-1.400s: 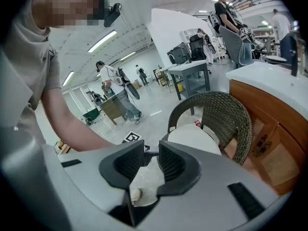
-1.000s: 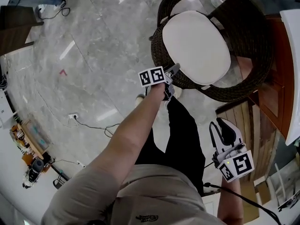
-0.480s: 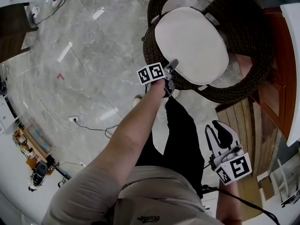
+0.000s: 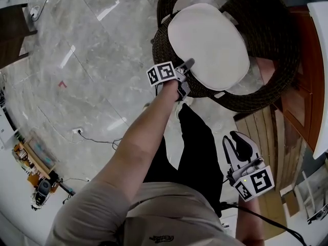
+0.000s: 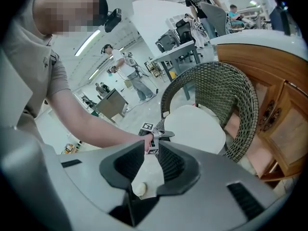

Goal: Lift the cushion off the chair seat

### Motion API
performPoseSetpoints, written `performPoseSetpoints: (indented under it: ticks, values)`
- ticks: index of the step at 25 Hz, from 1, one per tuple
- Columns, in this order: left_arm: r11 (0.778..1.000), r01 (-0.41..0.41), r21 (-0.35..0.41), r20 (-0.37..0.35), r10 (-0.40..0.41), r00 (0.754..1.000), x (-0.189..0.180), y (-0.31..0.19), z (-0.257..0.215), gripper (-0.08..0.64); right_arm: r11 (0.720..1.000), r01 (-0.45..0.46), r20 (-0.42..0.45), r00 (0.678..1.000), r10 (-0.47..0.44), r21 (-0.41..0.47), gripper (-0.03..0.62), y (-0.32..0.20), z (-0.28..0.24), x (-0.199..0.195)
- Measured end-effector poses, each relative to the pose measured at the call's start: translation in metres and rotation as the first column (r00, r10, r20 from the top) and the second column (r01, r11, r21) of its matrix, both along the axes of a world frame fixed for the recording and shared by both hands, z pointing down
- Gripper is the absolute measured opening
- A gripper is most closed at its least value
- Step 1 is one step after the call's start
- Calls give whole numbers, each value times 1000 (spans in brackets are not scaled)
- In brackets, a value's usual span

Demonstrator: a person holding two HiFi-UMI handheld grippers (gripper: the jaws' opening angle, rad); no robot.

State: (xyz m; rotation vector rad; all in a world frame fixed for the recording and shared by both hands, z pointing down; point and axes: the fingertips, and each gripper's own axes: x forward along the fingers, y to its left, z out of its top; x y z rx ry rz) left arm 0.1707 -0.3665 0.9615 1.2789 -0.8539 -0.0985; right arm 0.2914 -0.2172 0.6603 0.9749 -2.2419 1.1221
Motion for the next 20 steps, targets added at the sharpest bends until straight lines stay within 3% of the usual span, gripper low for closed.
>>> performPoseSetpoints:
  ticks: [20]
  values:
    - [995, 0, 102, -51, 5, 999, -5, -2, -76, 63, 999, -6, 6, 1000, 6, 51, 94, 8, -40, -22]
